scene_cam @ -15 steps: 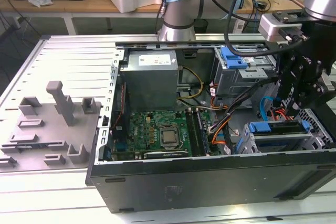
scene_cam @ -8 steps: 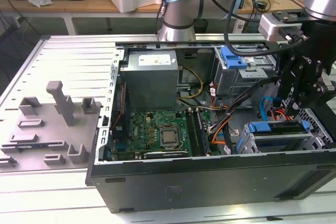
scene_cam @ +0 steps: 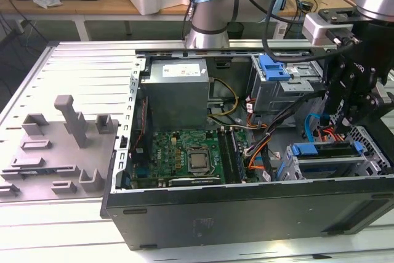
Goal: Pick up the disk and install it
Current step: 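Insert the first disk wire, then insert the second disk wire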
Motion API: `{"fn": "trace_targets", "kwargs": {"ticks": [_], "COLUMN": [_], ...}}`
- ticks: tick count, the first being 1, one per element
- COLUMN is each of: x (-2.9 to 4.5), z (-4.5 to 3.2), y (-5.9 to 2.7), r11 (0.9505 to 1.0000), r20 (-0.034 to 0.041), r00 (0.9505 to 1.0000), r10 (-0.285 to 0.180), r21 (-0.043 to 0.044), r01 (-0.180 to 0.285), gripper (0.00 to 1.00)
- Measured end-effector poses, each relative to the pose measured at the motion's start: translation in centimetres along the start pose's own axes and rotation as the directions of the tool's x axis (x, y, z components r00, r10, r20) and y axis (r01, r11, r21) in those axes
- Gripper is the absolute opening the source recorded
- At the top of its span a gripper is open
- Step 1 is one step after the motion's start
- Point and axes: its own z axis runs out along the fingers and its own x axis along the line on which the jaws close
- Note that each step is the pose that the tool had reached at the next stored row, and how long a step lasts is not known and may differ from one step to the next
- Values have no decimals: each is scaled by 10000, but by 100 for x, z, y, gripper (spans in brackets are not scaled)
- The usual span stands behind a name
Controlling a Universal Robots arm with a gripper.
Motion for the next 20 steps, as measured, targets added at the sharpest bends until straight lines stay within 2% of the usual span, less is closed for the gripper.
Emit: {"fn": "trace_targets", "kwargs": {"ticks": [4,20], "x": [-56,-58], "z": [-14,-14], "y": [5,6], "r11": [10000,10000], "r20": [-34,-97], "r00": [10000,10000], "r10": [3,1], "r21": [1,2], "r01": [-3,-1], "gripper": [49,49]}}
